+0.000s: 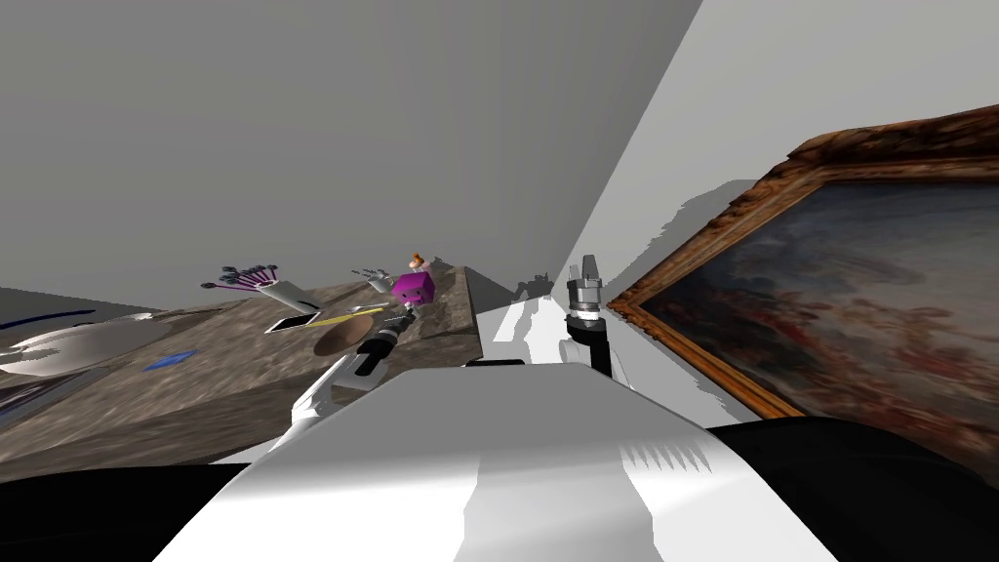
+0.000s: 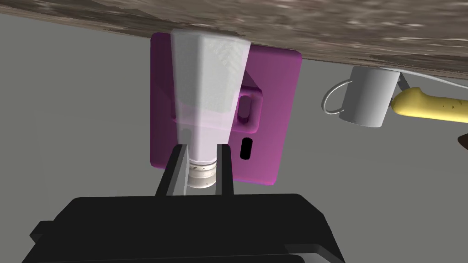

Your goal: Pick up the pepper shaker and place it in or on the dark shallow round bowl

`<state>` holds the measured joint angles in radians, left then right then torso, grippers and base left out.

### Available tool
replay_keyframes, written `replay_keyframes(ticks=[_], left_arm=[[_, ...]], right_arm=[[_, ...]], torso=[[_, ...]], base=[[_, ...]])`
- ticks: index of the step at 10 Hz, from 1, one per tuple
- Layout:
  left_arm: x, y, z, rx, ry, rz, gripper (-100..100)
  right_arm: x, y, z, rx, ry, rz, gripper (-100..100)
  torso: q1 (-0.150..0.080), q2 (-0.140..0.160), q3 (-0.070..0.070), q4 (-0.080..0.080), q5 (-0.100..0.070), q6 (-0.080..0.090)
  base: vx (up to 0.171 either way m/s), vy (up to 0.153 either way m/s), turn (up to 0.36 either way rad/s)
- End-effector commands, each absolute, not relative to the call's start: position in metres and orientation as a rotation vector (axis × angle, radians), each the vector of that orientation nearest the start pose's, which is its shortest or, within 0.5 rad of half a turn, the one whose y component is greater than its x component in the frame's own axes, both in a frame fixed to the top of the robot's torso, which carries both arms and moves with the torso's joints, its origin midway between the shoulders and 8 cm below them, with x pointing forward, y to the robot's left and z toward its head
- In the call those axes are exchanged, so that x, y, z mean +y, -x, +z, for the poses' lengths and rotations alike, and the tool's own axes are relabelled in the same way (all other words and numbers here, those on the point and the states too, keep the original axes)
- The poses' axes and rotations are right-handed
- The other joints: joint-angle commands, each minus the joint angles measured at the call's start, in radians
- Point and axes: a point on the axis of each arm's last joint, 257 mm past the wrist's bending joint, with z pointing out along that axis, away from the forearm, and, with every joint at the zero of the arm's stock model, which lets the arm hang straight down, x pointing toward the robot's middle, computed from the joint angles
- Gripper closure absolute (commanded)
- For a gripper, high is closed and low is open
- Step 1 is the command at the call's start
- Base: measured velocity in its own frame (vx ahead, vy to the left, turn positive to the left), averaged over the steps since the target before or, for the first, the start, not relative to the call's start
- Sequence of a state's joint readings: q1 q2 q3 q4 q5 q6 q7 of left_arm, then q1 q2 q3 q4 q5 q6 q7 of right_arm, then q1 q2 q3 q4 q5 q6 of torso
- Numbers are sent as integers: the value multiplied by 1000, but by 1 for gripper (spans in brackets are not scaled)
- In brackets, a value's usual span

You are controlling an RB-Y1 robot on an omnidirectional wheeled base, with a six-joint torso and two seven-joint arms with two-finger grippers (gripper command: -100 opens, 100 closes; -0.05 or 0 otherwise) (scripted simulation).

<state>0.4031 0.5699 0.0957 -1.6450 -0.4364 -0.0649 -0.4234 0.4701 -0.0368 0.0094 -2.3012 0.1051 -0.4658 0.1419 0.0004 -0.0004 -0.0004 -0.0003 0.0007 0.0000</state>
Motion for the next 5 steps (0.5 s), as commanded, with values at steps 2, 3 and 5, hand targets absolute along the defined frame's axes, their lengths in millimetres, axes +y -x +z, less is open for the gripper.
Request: replay_keyframes(ticks=[2, 3, 5], left_arm=[[460, -405, -291, 1787, 212, 8, 0], [470, -401, -298, 1793, 197, 46, -100], [479, -397, -305, 1796, 179, 82, -100]], right_arm=[[-257, -350, 35, 719, -497, 1124, 0], [-257, -350, 35, 719, -497, 1124, 0], [-257, -350, 36, 718, -497, 1124, 0]], torso=[[1, -1, 0, 0, 0, 0], [1, -1, -1, 0, 0, 0], [0, 2, 1, 0, 0, 0]], base=[[0, 0, 0], [-41, -19, 24], [-64, -38, 21]])
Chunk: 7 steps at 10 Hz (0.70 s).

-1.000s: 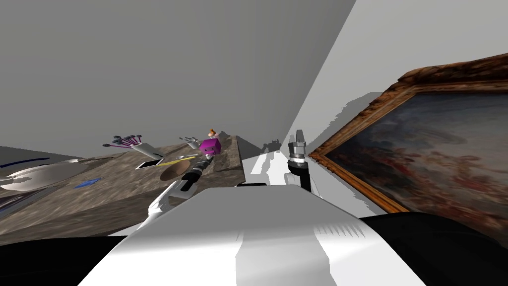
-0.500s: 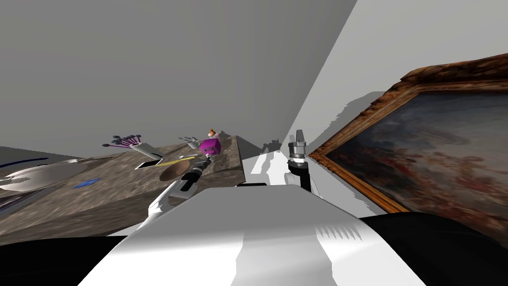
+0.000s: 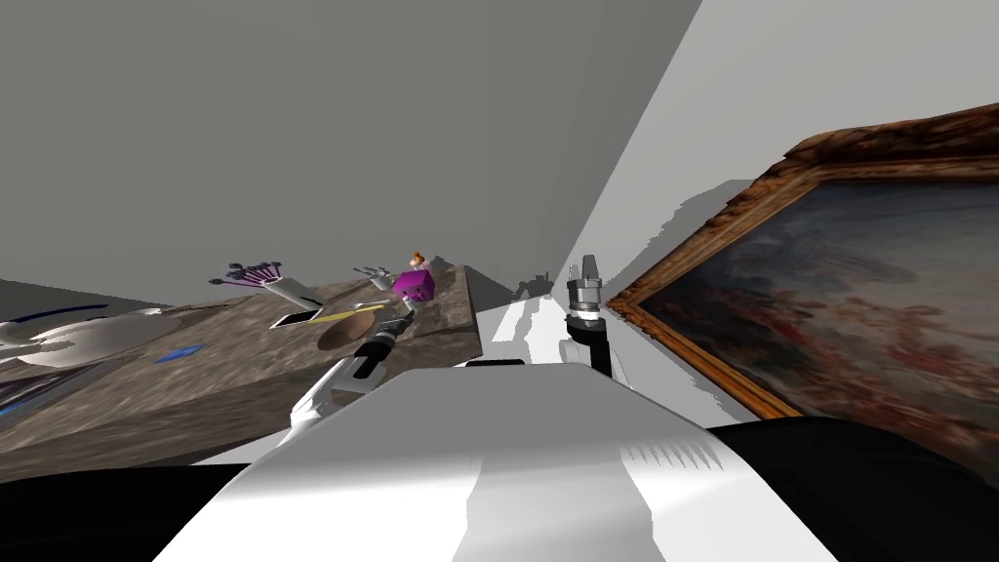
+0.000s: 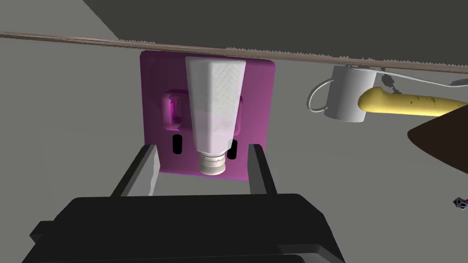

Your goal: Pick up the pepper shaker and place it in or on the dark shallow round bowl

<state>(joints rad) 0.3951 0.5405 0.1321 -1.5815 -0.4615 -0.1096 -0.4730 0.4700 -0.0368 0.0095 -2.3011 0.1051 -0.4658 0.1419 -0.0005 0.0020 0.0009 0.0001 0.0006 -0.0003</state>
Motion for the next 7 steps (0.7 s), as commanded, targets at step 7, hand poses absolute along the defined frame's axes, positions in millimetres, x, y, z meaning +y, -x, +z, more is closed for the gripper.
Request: replay_keyframes(ticks=[7], left_arm=[[495, -388, -329, 1796, 128, 170, -100]], right_arm=[[-257, -350, 35, 718, -498, 1124, 0]], torso=[[-1, -2, -1, 0, 0, 0]], base=[[-41, -47, 13]])
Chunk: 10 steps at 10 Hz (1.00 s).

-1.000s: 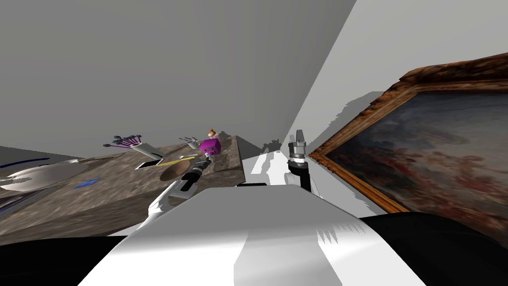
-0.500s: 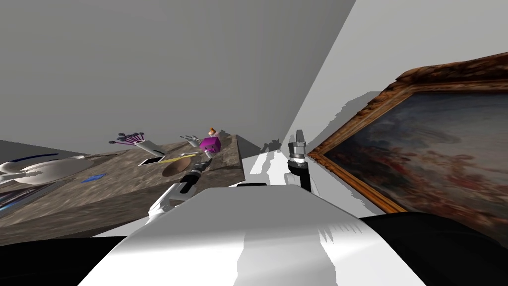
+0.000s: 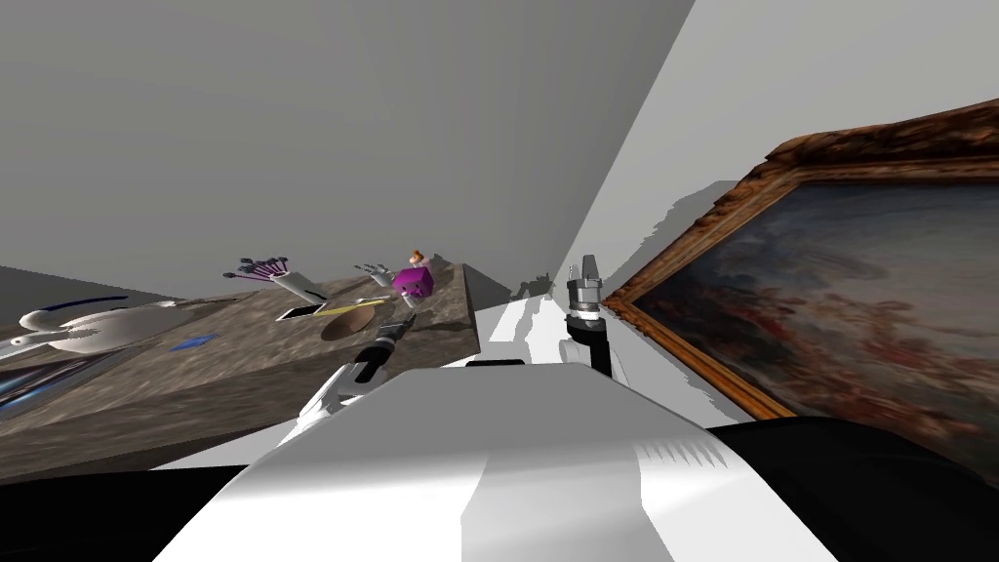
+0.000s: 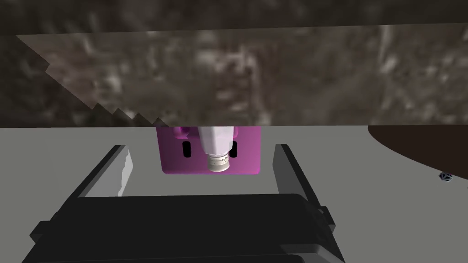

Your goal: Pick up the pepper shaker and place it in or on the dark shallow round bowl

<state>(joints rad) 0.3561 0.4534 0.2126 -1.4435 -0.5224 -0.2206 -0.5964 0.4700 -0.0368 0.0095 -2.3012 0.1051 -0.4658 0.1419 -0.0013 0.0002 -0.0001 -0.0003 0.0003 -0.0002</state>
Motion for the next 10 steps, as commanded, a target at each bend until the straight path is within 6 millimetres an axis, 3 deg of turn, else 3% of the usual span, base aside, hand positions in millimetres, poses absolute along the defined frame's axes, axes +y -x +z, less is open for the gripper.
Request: replay_keyframes(ticks=[1, 4, 9, 10], left_arm=[[493, -390, -331, 1788, 124, 171, -100], [470, -408, -327, 1747, 130, 128, -100], [416, -447, -306, 1667, 143, 28, -100], [424, -441, -309, 1678, 142, 43, -100]], right_arm=[[-257, -350, 35, 718, -498, 1124, 0], [-257, -350, 35, 719, -498, 1124, 0], [-257, -350, 35, 719, -497, 1124, 0], [-257, -350, 35, 719, -497, 1124, 0]], torso=[[0, 0, 0, 0, 0, 0], [4, -2, -1, 0, 1, 0], [9, -9, -5, -2, 2, 0], [10, -9, -5, -2, 2, 0]], base=[[-47, -40, 23], [8, 19, 80], [87, 84, 93], [48, 40, 15]])
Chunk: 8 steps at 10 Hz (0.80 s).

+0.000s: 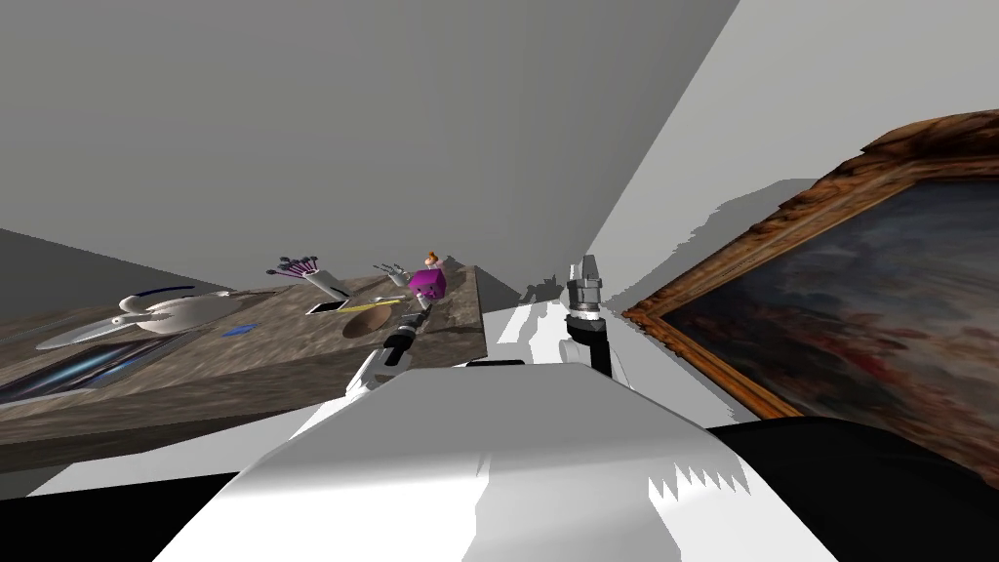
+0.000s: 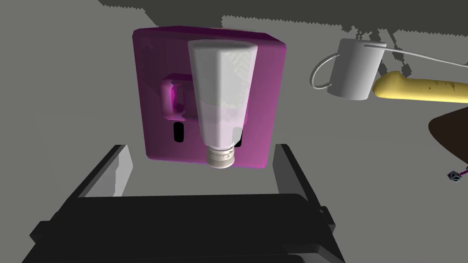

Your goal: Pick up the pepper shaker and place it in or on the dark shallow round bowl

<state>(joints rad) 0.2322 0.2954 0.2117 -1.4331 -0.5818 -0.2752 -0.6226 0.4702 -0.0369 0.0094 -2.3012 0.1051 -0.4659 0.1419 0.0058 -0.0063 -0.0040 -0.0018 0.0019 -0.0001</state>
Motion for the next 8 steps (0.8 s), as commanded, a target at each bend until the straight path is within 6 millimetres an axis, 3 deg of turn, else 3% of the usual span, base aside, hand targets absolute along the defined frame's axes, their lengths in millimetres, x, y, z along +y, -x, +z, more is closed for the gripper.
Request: replay_keyframes(ticks=[1, 2, 3, 7, 8], left_arm=[[423, -442, -309, 1676, 142, 40, 0], [423, -441, -309, 1676, 142, 40, -100], [423, -441, -309, 1676, 142, 40, 100], [423, -442, -309, 1676, 142, 40, 100], [423, -442, -309, 1676, 142, 40, 0]], right_arm=[[-257, -350, 35, 719, -497, 1124, 0], [-257, -350, 35, 719, -497, 1124, 0], [-257, -350, 35, 719, -497, 1124, 0], [-257, -350, 35, 719, -497, 1124, 0], [-257, -350, 35, 719, -497, 1124, 0]], torso=[[0, 0, 0, 0, 0, 0], [-2, 3, 2, 1, -1, 0], [-3, 4, 2, 1, -1, 0], [-3, 5, 3, 1, -1, 0], [-3, 5, 3, 1, -1, 0]], base=[[9, 8, -5], [0, 0, 0], [0, 0, 0], [0, 0, 0], [0, 0, 0]])
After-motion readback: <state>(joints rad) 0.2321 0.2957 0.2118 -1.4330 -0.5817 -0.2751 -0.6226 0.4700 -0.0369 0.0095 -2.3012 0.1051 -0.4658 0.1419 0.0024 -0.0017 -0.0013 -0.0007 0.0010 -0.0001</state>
